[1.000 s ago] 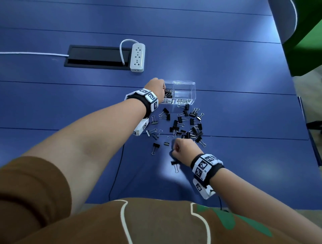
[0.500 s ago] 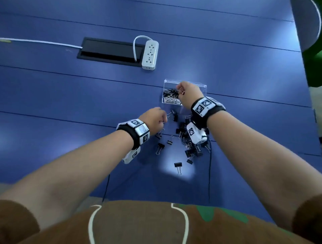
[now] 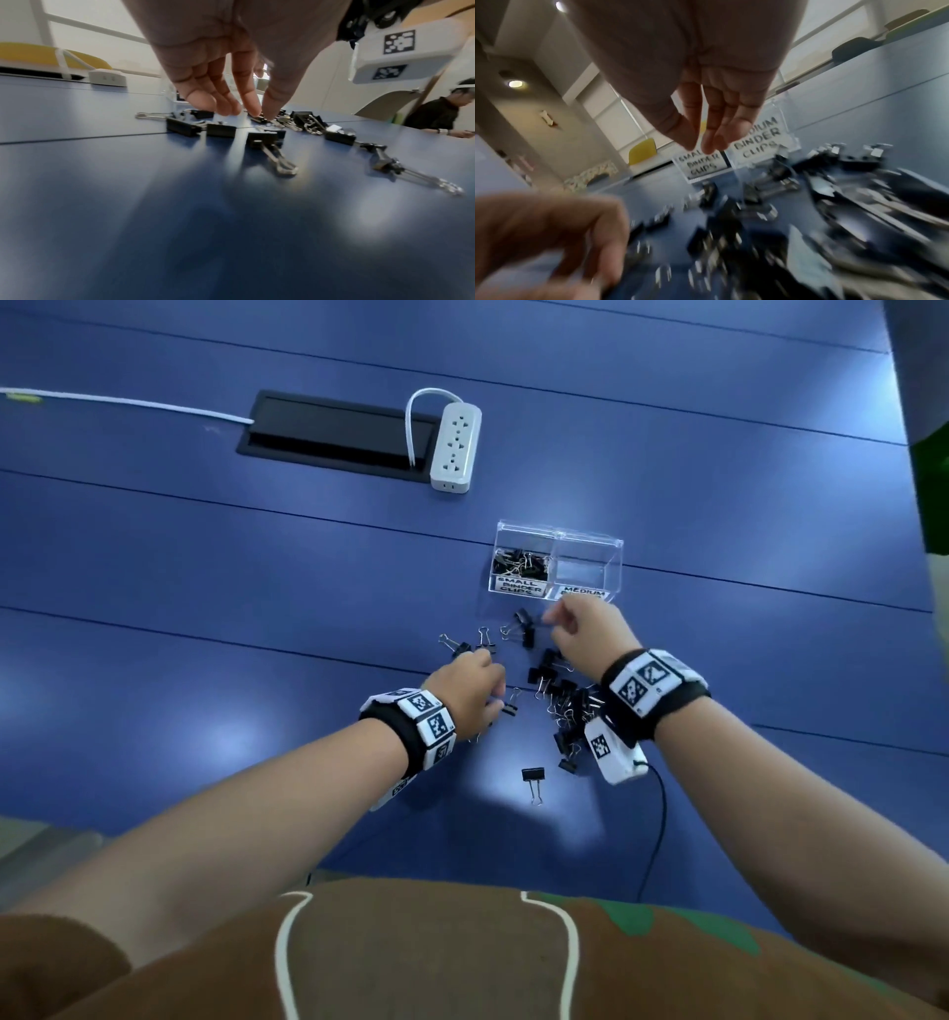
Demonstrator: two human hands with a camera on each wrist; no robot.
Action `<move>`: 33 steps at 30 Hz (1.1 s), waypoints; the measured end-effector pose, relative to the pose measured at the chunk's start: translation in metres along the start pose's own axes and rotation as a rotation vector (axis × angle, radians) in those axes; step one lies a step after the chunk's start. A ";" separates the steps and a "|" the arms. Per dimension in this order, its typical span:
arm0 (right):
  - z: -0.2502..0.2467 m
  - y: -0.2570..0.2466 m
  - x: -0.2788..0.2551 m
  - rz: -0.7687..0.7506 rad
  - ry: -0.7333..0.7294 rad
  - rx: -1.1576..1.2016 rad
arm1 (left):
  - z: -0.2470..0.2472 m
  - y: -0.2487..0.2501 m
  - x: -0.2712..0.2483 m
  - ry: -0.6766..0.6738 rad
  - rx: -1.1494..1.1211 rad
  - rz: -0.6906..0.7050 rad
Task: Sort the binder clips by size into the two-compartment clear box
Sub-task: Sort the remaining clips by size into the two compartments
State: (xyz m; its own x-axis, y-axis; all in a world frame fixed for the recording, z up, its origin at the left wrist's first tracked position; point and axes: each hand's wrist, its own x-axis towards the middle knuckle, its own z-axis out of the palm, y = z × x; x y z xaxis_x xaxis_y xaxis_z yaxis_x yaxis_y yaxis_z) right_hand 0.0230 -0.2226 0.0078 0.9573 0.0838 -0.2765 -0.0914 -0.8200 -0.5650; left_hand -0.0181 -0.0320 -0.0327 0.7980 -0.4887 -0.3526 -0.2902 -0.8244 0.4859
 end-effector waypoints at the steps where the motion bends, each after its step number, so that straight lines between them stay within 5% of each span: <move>1: 0.006 0.008 -0.011 0.009 -0.057 -0.049 | 0.003 0.007 0.003 -0.031 0.031 0.013; 6: 0.032 0.038 -0.051 0.079 -0.204 -0.185 | 0.014 0.027 0.011 -0.072 0.077 0.007; 13: 0.030 0.041 -0.055 0.119 -0.067 -0.055 | 0.014 0.029 0.007 -0.075 0.007 -0.048; 20: 0.048 0.028 -0.049 0.151 -0.093 -0.207 | 0.007 0.032 0.014 0.036 -0.236 -0.229; 33: 0.057 0.029 -0.051 0.098 -0.027 -0.089 | 0.013 0.038 0.038 0.010 0.023 -0.135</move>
State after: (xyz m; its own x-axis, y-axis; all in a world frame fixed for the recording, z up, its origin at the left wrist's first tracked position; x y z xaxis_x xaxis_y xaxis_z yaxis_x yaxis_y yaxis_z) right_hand -0.0444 -0.2180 -0.0385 0.9370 0.0150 -0.3490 -0.1585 -0.8720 -0.4630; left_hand -0.0057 -0.0852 -0.0376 0.8359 -0.3698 -0.4057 -0.1913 -0.8890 0.4161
